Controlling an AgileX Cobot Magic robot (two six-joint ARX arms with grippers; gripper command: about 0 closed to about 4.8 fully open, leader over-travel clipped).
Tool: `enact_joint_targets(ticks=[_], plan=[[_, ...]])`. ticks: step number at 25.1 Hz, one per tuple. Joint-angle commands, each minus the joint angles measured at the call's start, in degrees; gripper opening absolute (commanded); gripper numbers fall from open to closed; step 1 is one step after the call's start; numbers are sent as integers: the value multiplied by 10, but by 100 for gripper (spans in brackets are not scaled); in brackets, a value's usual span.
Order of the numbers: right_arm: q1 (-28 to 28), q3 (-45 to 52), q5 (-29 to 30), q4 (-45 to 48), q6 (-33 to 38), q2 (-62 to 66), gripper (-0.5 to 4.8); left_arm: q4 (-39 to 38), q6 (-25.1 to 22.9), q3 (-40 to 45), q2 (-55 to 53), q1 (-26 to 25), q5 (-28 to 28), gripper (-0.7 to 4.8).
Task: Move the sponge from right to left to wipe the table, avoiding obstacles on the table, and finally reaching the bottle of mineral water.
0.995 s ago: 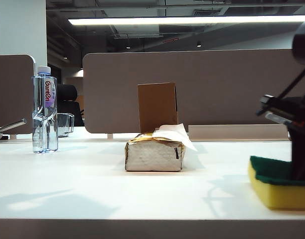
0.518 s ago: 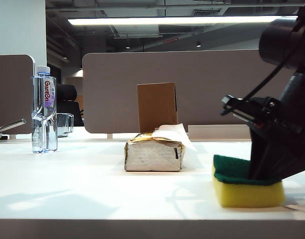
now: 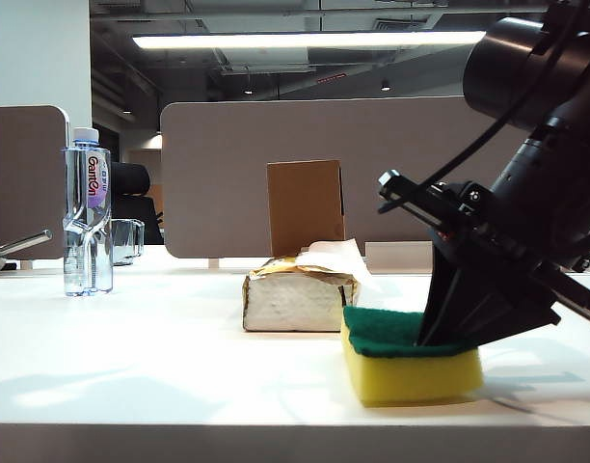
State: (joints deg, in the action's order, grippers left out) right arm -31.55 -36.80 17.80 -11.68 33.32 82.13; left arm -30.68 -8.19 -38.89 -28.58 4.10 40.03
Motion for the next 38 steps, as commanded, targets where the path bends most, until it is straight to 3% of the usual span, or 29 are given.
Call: enact_joint_targets(ticks=[1,21,32,33,36,38], plan=[[-1,0,4,20,12,10,-9,8,-4,-3,3,1,3,458],[-78,-106,3,34,26,133,-9,8,-4,-3,4,1,2,458],[-83,-106,15,39,27,138,-6,8,-3,-3,4,1,2,458],[-83,-106,17,39,27,138,7,8,-3,-3,4,1,3,458],[-82,-107,17,40,27,137,113,7,-3,-3,5,1,3,458],[-82,-107,17,41,27,136,118,7,-3,-3,7,1,3,458]])
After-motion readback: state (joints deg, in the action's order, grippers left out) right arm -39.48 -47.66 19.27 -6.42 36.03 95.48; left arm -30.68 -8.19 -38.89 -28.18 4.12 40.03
